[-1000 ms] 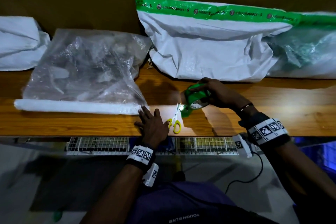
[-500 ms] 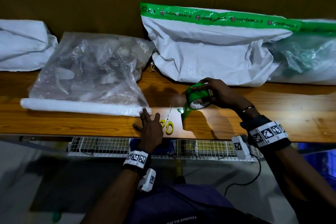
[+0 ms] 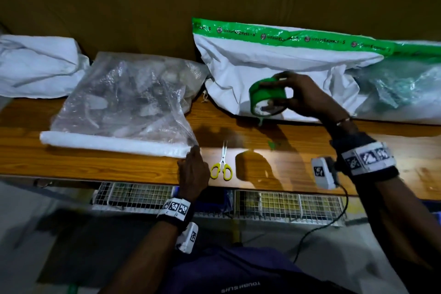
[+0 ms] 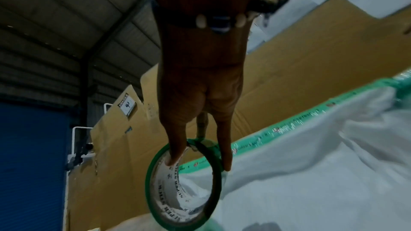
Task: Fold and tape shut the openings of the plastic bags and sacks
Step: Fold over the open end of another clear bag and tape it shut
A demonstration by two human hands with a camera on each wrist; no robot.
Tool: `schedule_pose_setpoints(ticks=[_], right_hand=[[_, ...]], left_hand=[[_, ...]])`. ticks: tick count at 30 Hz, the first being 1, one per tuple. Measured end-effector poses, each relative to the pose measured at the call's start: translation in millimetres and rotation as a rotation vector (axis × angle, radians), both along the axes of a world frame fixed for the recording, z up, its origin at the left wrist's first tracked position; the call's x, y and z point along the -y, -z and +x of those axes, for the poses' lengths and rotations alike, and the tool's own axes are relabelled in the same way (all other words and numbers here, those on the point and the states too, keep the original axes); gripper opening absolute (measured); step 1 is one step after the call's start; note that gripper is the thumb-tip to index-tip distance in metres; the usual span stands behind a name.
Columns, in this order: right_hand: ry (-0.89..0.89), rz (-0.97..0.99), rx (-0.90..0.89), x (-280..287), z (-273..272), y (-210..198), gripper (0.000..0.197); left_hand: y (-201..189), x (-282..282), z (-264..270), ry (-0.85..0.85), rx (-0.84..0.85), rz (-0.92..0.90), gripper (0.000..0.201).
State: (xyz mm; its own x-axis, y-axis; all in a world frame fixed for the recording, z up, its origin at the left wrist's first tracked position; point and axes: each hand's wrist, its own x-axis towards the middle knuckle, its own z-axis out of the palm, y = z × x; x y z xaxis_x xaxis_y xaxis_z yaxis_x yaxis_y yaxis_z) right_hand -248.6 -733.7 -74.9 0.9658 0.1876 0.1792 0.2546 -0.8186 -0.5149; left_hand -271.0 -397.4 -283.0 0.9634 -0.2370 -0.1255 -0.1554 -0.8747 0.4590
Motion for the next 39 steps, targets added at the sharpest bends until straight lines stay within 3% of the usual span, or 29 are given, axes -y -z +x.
schedule_pose_setpoints(ticks=[1,3,6,7,9,11,13,15,19,21,27,31,36,39], right_hand=[[0.007,0.002,0.009,1,5,-8,0.056],[-0.005,0.06,0.027,-3,13,-12,0.056],[-0.011,0.255,-0.006,-21,16,-2,0.056],[0.006,0.333,-0.049,-28,16,2,0.059],[0.023,0.475,-0.158,-44,13,12,0.07],[0.042,0.612,-0.276,-61,14,26,0.074],[0.074,0.737,-0.373,-80,15,42,0.063],[0.111,0.875,-0.431,-101,16,54,0.05],[0.203,1.107,-0.554,-149,16,73,0.034],[0.236,1.213,-0.626,-175,14,84,0.036],[0.35,1.42,-0.718,-250,13,120,0.046],[0.509,1.524,-0.683,-274,22,139,0.034],[0.681,1.368,-0.624,-283,26,151,0.05],[0.718,1.342,-0.577,-300,29,145,0.046]], left_hand=[[-6,-4,2,-0.053,-0.037,-0.092,0.045],[-9,-13,16,-0.102,0.051,-0.112,0.033],[5,-33,35,-0.074,0.2,-0.248,0.031],[9,-40,36,-0.028,0.179,-0.304,0.029],[12,-54,42,0.084,0.282,-0.172,0.034],[9,-64,50,0.137,0.277,-0.03,0.034],[5,-73,60,0.18,0.231,0.106,0.041],[3,-86,68,0.234,0.149,0.141,0.061],[3,-116,83,0.246,0.023,-0.05,0.08],[0,-123,94,0.292,-0.019,-0.079,0.082],[3,-145,115,0.347,-0.121,-0.406,0.057],[-2,-179,130,0.386,-0.189,-0.506,0.049],[-11,-315,186,0.292,0.105,-0.384,0.03],[-7,-406,225,0.271,0.327,-0.05,0.04]])
